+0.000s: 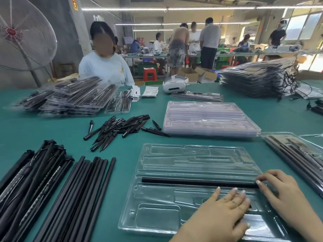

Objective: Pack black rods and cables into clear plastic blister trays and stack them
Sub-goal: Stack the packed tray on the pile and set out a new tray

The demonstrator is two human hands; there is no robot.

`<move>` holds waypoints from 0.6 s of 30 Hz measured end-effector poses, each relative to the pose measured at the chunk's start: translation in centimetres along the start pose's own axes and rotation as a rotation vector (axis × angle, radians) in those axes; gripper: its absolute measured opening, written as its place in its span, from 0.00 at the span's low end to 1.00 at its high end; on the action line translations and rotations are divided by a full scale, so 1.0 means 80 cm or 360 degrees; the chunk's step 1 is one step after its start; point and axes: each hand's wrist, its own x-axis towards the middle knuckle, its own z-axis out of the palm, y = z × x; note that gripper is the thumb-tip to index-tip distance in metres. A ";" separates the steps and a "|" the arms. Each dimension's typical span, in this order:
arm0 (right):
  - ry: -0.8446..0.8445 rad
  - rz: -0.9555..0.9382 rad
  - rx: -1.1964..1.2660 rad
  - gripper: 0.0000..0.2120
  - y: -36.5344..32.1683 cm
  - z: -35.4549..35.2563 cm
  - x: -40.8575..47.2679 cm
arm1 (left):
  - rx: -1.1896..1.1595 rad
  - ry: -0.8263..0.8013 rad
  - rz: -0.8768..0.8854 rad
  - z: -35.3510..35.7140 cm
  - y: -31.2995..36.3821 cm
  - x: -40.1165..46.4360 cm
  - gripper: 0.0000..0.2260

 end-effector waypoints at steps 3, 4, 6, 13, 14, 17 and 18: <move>0.0012 0.0003 -0.0004 0.07 0.003 0.003 0.002 | -0.0052 0.0034 0.0004 0.000 -0.001 -0.002 0.25; 0.0016 -0.0002 -0.0006 0.07 0.004 0.004 0.002 | -0.0069 0.0054 0.0003 0.000 -0.001 -0.003 0.26; 0.0025 -0.0001 -0.0001 0.08 0.005 0.005 0.003 | -0.0102 0.0077 0.0002 -0.001 -0.001 -0.004 0.26; 0.0083 -0.0040 0.0071 0.05 0.006 0.003 -0.001 | -0.0558 0.0242 -0.0065 -0.021 -0.019 -0.008 0.23; 0.0080 -0.0027 0.0066 0.09 0.009 0.004 0.000 | -0.0606 0.0354 -0.0128 -0.030 -0.027 -0.011 0.22; 0.0047 0.0008 -0.0004 0.15 0.009 0.004 0.000 | -0.0665 0.0791 -0.0416 -0.066 -0.068 -0.032 0.16; 0.0030 0.0012 -0.0027 0.14 0.008 0.004 -0.001 | -0.0659 0.0965 -0.0533 -0.080 -0.086 -0.046 0.14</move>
